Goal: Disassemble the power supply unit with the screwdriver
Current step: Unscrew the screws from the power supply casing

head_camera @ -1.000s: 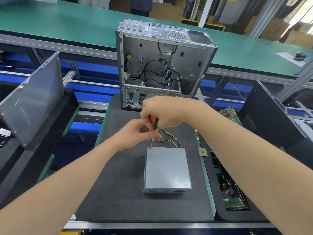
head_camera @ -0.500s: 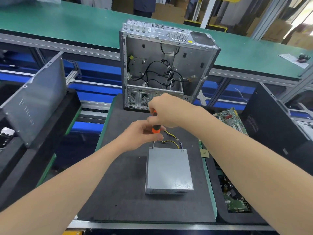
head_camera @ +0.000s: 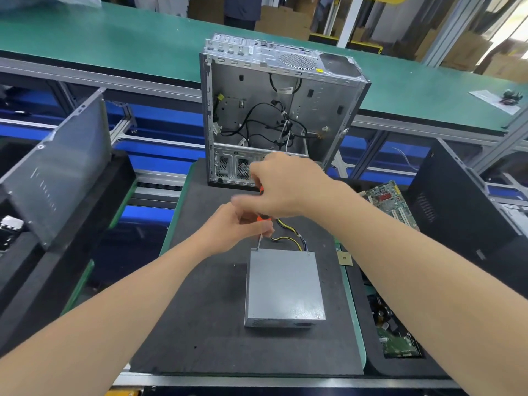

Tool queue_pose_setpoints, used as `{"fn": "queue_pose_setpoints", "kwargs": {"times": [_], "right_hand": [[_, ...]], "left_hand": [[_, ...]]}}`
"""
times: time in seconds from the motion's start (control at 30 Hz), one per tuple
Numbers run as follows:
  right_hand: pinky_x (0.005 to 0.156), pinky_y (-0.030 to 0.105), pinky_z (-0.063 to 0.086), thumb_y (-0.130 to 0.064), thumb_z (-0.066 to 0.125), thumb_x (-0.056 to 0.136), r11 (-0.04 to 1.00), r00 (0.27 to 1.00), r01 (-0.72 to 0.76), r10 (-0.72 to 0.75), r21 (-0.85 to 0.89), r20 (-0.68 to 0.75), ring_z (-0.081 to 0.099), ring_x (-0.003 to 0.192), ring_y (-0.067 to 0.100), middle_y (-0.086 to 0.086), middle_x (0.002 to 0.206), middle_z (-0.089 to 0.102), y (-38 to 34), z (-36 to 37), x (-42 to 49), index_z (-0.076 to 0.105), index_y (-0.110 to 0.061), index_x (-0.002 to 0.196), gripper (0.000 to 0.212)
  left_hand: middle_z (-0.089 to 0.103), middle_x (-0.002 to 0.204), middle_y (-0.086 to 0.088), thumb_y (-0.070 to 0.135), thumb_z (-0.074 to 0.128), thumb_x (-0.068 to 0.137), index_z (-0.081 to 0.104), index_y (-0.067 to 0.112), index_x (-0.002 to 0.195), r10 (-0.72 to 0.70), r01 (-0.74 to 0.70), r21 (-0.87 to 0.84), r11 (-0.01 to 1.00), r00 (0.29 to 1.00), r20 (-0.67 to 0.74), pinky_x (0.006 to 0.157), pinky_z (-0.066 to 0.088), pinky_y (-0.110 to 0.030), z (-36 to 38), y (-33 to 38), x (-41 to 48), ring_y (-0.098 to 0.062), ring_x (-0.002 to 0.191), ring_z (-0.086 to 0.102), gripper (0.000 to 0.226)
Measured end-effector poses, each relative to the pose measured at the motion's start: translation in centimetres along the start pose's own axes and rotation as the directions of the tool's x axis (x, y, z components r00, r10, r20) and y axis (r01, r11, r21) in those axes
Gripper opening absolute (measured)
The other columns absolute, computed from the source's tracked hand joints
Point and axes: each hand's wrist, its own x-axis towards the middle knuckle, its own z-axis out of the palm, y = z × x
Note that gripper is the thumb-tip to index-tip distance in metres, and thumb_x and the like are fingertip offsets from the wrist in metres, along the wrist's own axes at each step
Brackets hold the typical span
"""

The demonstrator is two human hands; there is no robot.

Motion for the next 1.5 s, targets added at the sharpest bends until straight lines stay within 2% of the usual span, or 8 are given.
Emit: {"fn": "queue_pose_setpoints", "kwargs": {"times": [0.07, 0.17, 0.3, 0.4, 0.57, 1.03, 1.17, 1.5], "right_hand": [[0.049, 0.028, 0.026, -0.086, 0.031, 0.084, 0.982, 0.98, -0.156, 0.139, -0.109, -0.142, 0.046, 0.055, 0.021, -0.002, 0.066, 0.047, -0.8, 0.2, -0.1, 0.047, -0.019, 0.069, 0.072], [0.048, 0.029, 0.023, -0.081, 0.035, 0.09, 0.969, 0.969, -0.247, 0.247, -0.006, 0.001, 0.037, 0.054, 0.018, 0.0, 0.068, 0.043, -1.1, 0.7, 0.4, 0.041, -0.019, 0.065, 0.067], [0.059, 0.033, 0.043, -0.05, 0.063, 0.091, 0.985, 0.988, -0.095, 0.076, 0.147, 0.131, 0.055, 0.075, 0.028, 0.003, 0.086, 0.056, -0.2, 0.5, 0.8, 0.054, -0.018, 0.081, 0.035], [0.066, 0.035, 0.054, -0.024, 0.072, 0.081, 0.976, 0.982, 0.04, -0.078, 0.214, 0.172, 0.061, 0.081, 0.019, -0.009, 0.084, 0.063, 0.2, -0.2, 0.4, 0.064, -0.024, 0.085, 0.009], [0.071, 0.04, 0.059, -0.005, 0.076, 0.076, 0.975, 0.958, 0.137, -0.176, 0.178, 0.225, 0.062, 0.08, 0.011, -0.013, 0.08, 0.063, 0.3, -0.5, 0.2, 0.07, -0.024, 0.077, 0.019], [0.074, 0.035, 0.059, -0.021, 0.081, 0.077, 0.97, 0.99, 0.06, -0.088, 0.236, 0.109, 0.062, 0.078, 0.009, -0.011, 0.079, 0.067, 1.7, -1.7, -0.7, 0.07, -0.024, 0.078, 0.012], [0.074, 0.036, 0.058, -0.02, 0.081, 0.076, 0.955, 0.997, -0.001, -0.023, 0.295, 0.076, 0.062, 0.081, 0.009, -0.013, 0.08, 0.065, 1.8, -1.1, -0.9, 0.07, -0.024, 0.08, 0.012], [0.069, 0.03, 0.053, -0.02, 0.082, 0.073, 0.929, 0.993, -0.083, 0.046, 0.36, 0.109, 0.056, 0.083, 0.001, -0.014, 0.086, 0.065, 2.0, 1.5, -1.5, 0.069, -0.023, 0.08, 0.015]], "left_hand": [[0.081, 0.098, 0.002, 0.046, 0.074, 0.092, 0.076, 0.032, 0.105, -0.009, 0.009, -0.002, 1.0, 1.0, 0.006, 0.102, 0.054, -0.045, 0.0, 0.1, 0.0, -0.016, 0.1, 0.076, 0.019], [0.081, 0.098, 0.003, 0.047, 0.075, 0.091, 0.075, 0.034, 0.105, -0.002, 0.002, 0.033, 0.999, 1.0, 0.012, 0.1, 0.054, -0.043, 0.0, -0.1, 0.1, -0.015, 0.098, 0.076, 0.019], [0.081, 0.101, 0.008, 0.042, 0.083, 0.083, 0.076, 0.039, 0.106, -0.045, 0.044, 0.042, 0.998, 0.999, 0.013, 0.098, 0.056, -0.032, -0.3, -1.0, -0.4, -0.009, 0.101, 0.075, 0.024], [0.079, 0.095, 0.014, 0.03, 0.084, 0.084, 0.079, 0.032, 0.098, -0.071, 0.067, 0.318, 0.946, 0.998, -0.002, 0.093, 0.059, -0.03, -0.1, -2.4, -1.1, -0.001, 0.091, 0.074, 0.016], [0.073, 0.093, 0.012, 0.026, 0.083, 0.087, 0.081, 0.024, 0.093, -0.054, 0.068, 0.466, 0.882, 0.998, -0.045, 0.087, 0.058, -0.031, 1.2, -3.6, -1.2, -0.004, 0.085, 0.069, 0.007], [0.046, 0.106, 0.016, 0.031, 0.049, 0.109, 0.05, 0.026, 0.1, -0.082, 0.094, 0.684, 0.723, 0.995, -0.05, 0.072, 0.036, -0.026, 1.6, -4.8, -0.1, -0.013, 0.09, 0.056, 0.01], [0.054, 0.101, 0.009, 0.018, 0.056, 0.105, 0.062, 0.017, 0.098, -0.151, 0.171, 0.678, 0.715, 0.985, -0.089, 0.087, 0.046, -0.03, -0.4, -6.7, -0.9, -0.017, 0.096, 0.057, 0.009], [0.068, 0.085, 0.005, 0.016, 0.083, 0.087, 0.084, 0.022, 0.088, -0.183, 0.286, 0.497, 0.82, 0.952, -0.246, 0.068, 0.039, -0.005, 0.6, -10.1, -5.1, -0.003, 0.072, 0.06, 0.005]]}}
